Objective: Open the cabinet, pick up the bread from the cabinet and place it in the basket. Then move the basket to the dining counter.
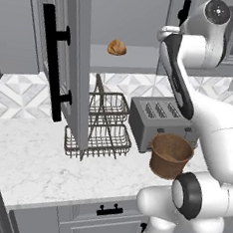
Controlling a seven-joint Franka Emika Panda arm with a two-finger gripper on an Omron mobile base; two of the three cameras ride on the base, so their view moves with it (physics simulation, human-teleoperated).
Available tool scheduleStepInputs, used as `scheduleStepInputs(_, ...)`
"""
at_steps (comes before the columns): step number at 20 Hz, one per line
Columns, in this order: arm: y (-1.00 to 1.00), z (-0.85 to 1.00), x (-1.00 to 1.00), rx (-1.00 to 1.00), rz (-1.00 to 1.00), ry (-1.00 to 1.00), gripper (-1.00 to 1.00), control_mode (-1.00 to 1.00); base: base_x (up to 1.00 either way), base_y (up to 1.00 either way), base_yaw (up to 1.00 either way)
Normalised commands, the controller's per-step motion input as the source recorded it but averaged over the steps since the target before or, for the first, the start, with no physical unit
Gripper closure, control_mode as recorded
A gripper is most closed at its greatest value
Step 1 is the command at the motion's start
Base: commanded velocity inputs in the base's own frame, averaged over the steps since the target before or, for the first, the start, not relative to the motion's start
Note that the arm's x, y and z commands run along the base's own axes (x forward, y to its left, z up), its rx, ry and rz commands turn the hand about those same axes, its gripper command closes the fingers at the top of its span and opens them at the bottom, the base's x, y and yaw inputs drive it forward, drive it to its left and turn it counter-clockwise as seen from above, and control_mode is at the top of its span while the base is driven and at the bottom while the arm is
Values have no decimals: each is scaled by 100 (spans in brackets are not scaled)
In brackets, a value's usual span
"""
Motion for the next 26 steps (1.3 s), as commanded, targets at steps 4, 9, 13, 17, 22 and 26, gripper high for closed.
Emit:
scheduleStepInputs(4,-9,0,59,1,1,-5,-100,-100,0,0,0)
scheduleStepInputs(9,-3,-1,47,0,6,-9,-100,-100,0,0,0)
scheduleStepInputs(13,-4,-3,41,0,8,-9,-100,-100,0,0,0)
scheduleStepInputs(17,0,0,22,0,5,-1,100,-100,0,0,0)
scheduleStepInputs(22,0,0,0,0,0,0,100,-100,0,0,0)
scheduleStepInputs(26,0,0,0,0,0,0,100,-100,0,0,0)
